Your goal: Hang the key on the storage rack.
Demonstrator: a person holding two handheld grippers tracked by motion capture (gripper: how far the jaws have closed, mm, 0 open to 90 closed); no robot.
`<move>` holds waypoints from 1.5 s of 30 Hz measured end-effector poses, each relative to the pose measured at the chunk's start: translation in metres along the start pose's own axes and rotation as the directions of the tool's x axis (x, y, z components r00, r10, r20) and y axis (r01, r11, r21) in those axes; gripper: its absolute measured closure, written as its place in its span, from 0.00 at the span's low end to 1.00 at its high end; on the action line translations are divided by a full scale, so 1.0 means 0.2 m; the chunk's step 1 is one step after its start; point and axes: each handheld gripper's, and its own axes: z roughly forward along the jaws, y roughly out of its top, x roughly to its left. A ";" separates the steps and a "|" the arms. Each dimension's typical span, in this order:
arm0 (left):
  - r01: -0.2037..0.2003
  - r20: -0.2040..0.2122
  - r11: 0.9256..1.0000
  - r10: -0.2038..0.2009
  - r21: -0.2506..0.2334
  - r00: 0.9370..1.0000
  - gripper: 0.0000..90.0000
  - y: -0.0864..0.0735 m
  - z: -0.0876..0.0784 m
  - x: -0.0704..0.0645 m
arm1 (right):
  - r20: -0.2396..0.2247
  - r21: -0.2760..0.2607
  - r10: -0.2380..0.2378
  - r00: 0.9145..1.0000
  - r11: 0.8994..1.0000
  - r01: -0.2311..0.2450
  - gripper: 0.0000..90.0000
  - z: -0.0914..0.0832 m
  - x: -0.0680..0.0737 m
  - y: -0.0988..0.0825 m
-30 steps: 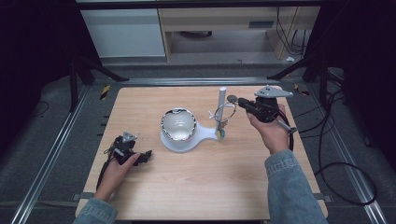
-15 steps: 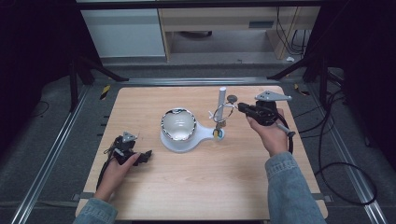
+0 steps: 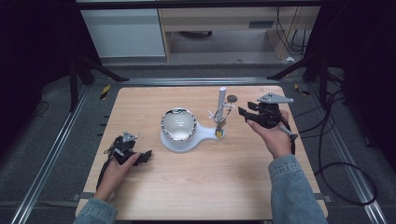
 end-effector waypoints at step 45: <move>0.002 0.001 1.000 -0.002 0.000 1.000 0.00 0.00 0.00 0.00 | 0.083 0.138 0.017 0.996 0.990 -0.028 0.08 -0.05 -0.03 -0.41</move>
